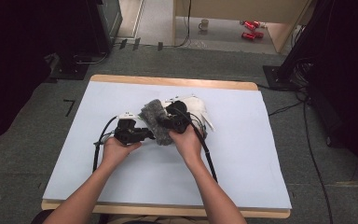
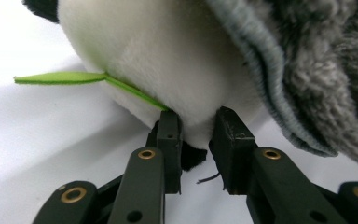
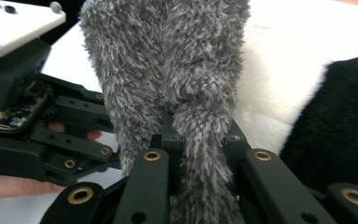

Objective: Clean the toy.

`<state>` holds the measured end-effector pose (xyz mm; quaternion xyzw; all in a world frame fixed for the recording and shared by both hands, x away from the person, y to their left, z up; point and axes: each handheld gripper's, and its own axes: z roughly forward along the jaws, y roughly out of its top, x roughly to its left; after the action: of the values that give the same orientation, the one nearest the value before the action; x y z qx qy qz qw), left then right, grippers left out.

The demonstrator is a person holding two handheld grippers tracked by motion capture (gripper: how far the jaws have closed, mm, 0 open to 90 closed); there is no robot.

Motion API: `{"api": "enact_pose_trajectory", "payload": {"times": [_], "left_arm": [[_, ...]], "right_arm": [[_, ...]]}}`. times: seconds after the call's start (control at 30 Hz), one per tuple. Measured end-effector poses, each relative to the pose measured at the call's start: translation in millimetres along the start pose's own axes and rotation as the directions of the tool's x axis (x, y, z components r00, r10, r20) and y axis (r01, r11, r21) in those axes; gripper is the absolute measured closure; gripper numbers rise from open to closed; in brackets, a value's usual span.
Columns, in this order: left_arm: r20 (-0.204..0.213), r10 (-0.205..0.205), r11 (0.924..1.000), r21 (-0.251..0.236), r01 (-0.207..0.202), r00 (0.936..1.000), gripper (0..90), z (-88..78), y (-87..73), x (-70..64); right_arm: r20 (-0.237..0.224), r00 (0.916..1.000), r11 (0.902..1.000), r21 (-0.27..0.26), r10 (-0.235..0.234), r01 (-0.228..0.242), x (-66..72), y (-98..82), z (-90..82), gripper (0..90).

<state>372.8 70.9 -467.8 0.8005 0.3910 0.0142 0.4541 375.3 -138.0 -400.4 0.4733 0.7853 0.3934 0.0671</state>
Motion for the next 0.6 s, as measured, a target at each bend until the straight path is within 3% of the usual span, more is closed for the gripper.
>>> {"api": "enact_pose_trajectory", "payload": {"times": [0.03,0.23,0.6], "left_arm": [[-0.017,0.010,0.9999,0.013,-0.009,0.9998,77.2,1.9,-0.2,-0.9],[-0.024,0.007,0.9998,0.018,-0.006,0.9997,77.8,3.5,-0.3,0.9],[-0.016,0.006,1.0000,-0.003,-0.006,0.9999,78.2,3.6,0.0,0.5]], "right_arm": [[0.010,0.9999,1.0000,0.008,-0.006,0.006,-3.0,-0.6,-1.7,77.8],[0.054,0.9985,1.0000,0.004,0.000,0.000,-17.3,-6.1,-13.8,77.7],[0.110,0.9914,0.9958,-0.065,0.070,-0.063,-61.4,-20.7,-68.5,77.8]]}}
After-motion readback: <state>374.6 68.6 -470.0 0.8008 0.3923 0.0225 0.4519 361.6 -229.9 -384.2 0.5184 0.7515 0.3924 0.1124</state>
